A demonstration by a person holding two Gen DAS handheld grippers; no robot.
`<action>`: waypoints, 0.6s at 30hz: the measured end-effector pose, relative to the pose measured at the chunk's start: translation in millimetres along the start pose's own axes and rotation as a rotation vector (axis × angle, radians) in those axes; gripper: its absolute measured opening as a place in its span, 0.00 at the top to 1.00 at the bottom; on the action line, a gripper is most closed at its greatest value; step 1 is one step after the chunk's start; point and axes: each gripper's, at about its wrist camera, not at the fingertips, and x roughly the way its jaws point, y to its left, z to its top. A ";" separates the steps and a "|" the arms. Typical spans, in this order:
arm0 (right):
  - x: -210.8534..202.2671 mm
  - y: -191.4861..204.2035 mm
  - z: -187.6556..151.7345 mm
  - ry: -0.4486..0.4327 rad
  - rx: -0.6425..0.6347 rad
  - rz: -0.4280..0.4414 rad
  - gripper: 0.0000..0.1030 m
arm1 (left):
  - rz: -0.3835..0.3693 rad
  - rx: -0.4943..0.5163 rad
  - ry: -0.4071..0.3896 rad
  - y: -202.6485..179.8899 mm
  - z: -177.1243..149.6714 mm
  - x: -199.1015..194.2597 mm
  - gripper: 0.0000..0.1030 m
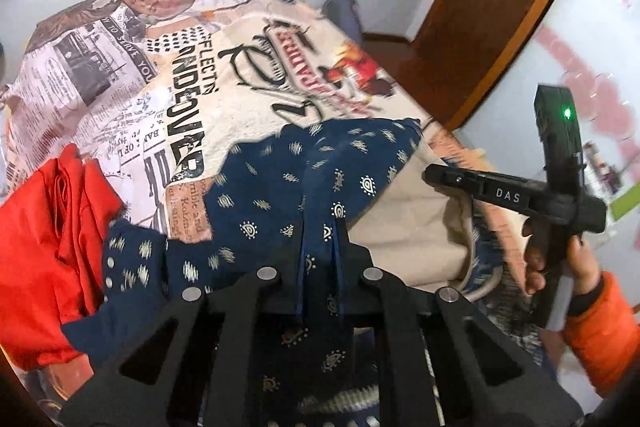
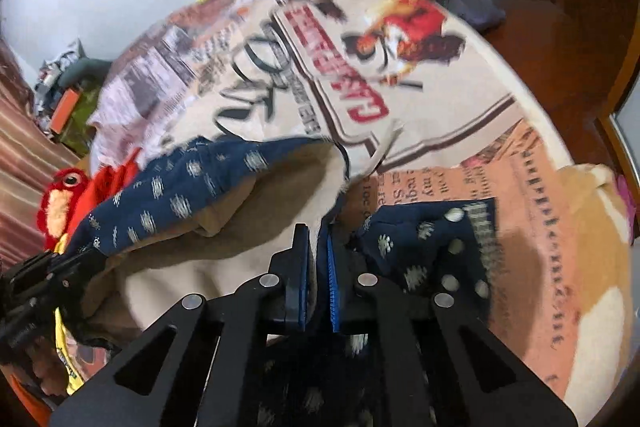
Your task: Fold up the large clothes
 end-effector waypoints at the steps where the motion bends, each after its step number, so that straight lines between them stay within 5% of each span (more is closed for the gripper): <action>1: -14.9 3.8 -3.9 -0.020 -0.016 0.014 0.93 | -0.013 0.000 -0.005 -0.7 -2.4 -9.2 0.90; 10: -106.7 24.1 -35.4 -0.107 -0.065 0.126 0.95 | -0.013 0.041 -0.035 -12.0 -41.5 -71.9 0.90; 18: -113.2 37.4 -64.9 -0.049 -0.127 0.069 0.94 | -0.006 0.018 0.023 -7.4 -89.8 -73.2 0.91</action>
